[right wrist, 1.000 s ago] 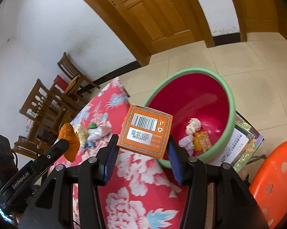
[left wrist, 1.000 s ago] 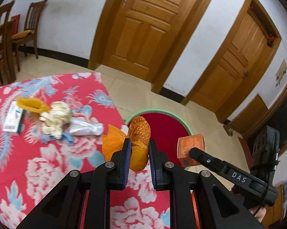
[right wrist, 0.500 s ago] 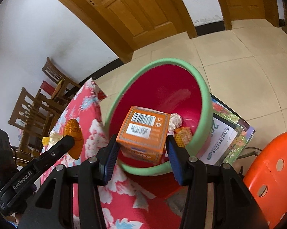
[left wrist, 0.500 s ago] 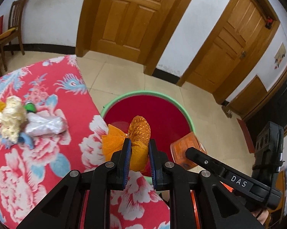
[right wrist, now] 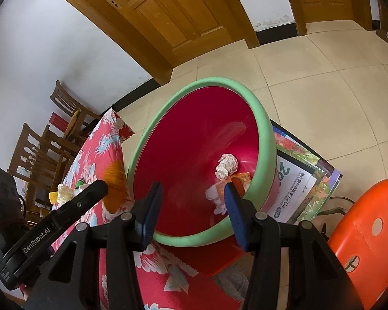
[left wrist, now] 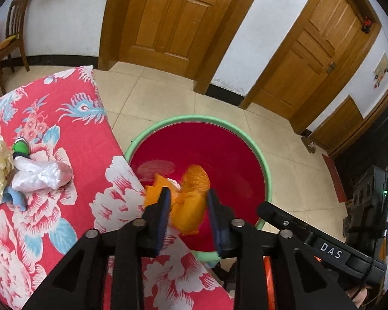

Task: Collect trash
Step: 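Open both grippers to drop the wrapper and box into the bin, then move the left gripper to the yellow foam net and grasp it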

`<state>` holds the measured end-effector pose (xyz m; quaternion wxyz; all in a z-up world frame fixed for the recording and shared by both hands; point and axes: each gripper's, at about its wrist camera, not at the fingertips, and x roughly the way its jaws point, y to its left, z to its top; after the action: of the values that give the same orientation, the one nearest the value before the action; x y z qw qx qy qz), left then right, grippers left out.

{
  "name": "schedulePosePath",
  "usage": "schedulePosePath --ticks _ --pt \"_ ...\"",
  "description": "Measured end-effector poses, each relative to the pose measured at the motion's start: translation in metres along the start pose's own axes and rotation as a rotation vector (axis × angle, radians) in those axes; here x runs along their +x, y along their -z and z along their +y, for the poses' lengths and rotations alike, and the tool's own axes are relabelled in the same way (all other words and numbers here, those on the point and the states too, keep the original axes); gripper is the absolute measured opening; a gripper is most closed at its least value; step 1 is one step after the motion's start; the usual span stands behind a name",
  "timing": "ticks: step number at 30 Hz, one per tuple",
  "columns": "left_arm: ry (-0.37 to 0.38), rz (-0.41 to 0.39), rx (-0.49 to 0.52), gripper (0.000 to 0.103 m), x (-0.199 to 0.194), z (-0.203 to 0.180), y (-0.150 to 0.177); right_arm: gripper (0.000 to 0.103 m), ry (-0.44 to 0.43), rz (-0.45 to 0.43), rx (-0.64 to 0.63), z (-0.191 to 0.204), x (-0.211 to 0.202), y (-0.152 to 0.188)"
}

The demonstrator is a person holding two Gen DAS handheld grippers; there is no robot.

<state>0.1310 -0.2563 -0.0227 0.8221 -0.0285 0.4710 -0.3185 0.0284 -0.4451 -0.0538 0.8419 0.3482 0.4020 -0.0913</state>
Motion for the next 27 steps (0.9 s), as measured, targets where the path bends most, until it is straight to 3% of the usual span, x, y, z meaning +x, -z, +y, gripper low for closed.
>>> schedulePosePath --ticks 3,15,27 --pt "-0.011 -0.007 -0.002 0.041 -0.002 0.000 0.000 0.054 -0.003 -0.005 0.000 0.002 -0.003 0.000" --pt "-0.044 -0.057 -0.020 0.041 -0.033 0.011 0.002 0.058 -0.026 -0.014 -0.023 0.016 -0.011 0.003" --pt "-0.131 -0.137 -0.118 0.041 -0.079 0.063 -0.002 0.063 -0.052 -0.003 -0.082 0.044 -0.010 0.009"
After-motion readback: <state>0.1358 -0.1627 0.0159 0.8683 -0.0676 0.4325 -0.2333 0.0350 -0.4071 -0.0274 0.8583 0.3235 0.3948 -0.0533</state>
